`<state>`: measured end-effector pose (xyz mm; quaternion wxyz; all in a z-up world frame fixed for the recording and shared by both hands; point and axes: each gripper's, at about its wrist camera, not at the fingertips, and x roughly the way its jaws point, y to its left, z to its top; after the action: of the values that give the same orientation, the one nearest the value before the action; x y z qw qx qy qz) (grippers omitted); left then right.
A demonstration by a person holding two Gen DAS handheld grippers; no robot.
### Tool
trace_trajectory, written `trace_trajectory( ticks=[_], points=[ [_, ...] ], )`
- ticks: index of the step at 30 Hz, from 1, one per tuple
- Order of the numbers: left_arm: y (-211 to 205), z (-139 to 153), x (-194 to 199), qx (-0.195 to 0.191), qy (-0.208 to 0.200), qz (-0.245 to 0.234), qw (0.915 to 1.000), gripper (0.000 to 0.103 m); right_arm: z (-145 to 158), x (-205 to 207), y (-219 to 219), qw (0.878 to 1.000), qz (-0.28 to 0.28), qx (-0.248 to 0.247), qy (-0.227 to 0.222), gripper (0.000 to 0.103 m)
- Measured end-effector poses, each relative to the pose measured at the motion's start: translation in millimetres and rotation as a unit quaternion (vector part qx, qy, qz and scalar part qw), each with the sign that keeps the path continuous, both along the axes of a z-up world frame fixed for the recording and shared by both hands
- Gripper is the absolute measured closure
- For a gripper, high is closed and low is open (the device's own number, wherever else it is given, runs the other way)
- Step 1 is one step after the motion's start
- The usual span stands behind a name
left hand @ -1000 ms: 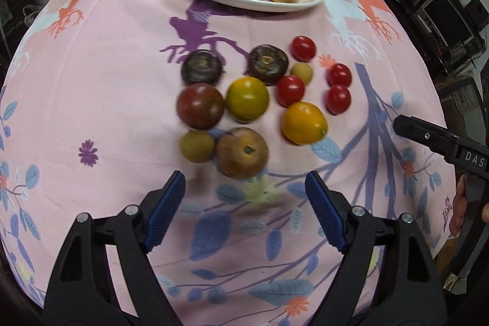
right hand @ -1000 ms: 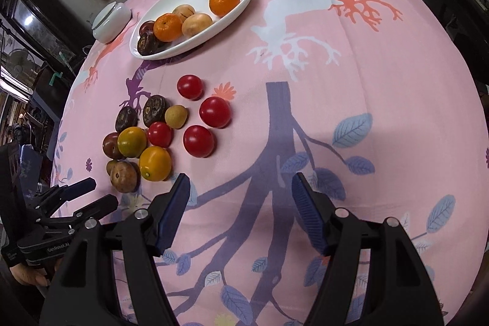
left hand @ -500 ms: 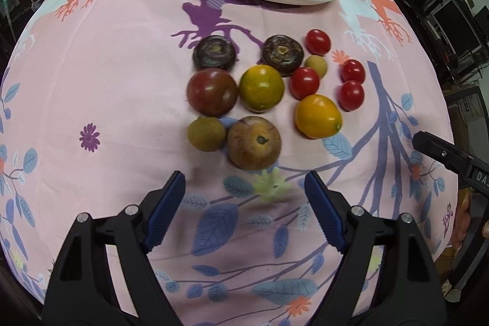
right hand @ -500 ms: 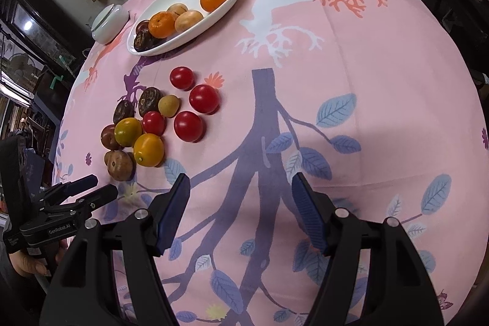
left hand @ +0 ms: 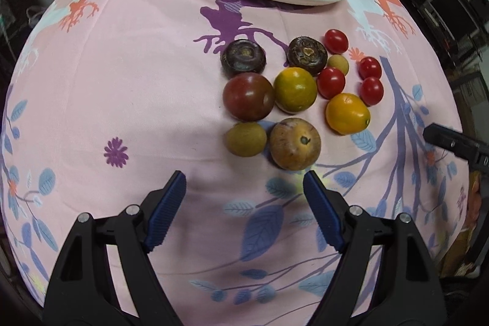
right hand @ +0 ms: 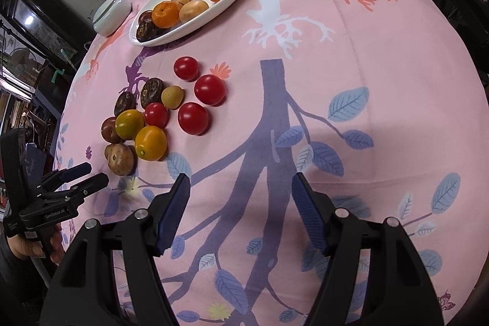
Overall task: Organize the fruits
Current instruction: 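Grasp the small olive-yellow fruit with left tool while right tool grasps yellow tomato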
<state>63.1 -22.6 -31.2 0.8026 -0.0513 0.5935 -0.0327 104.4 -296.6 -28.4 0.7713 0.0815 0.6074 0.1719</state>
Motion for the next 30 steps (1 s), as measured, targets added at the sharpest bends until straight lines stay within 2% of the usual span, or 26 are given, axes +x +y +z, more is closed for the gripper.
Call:
trace_trajectory(
  ticks=[4,6,10,15,17,18,21,25,28,30],
  points=[
    [8,-7,2,-0.003,0.008,-0.002,1.0000,0.038,-3,-1,4,1.000,0.003,-0.003,0.006,0.034],
    [7,-11,5,0.008,0.002,-0.011,0.9999,0.044,-3,-1,7,1.000,0.005,-0.003,0.007,0.034],
    [4,-22,13,0.010,0.004,-0.022,0.9997,0.050,-1,-1,11,1.000,0.007,-0.004,0.005,0.034],
    [-1,-22,21,0.025,-0.008,-0.037,0.9990,0.052,-4,-2,11,1.000,0.003,-0.006,0.013,0.034],
    [-4,-22,24,0.024,-0.016,-0.045,0.9986,0.061,-5,-4,10,1.000,0.000,-0.007,0.015,0.034],
    [-6,-21,25,0.020,-0.021,-0.050,0.9983,0.076,-5,-5,10,1.000,-0.001,-0.008,0.016,0.034],
    [-9,-19,27,0.026,-0.021,-0.046,0.9984,0.075,-4,-7,12,1.000,0.002,-0.007,0.017,0.034],
    [1,-4,21,-0.006,-0.035,-0.022,0.9991,0.075,-2,-11,28,0.999,0.031,0.001,0.017,0.034],
    [13,5,15,-0.033,-0.038,0.000,0.9988,0.075,-4,-13,45,0.998,0.052,0.027,0.026,0.034],
    [21,12,10,-0.045,-0.042,0.014,0.9980,0.075,-5,-13,59,0.997,0.068,0.021,0.023,0.034]
  ],
)
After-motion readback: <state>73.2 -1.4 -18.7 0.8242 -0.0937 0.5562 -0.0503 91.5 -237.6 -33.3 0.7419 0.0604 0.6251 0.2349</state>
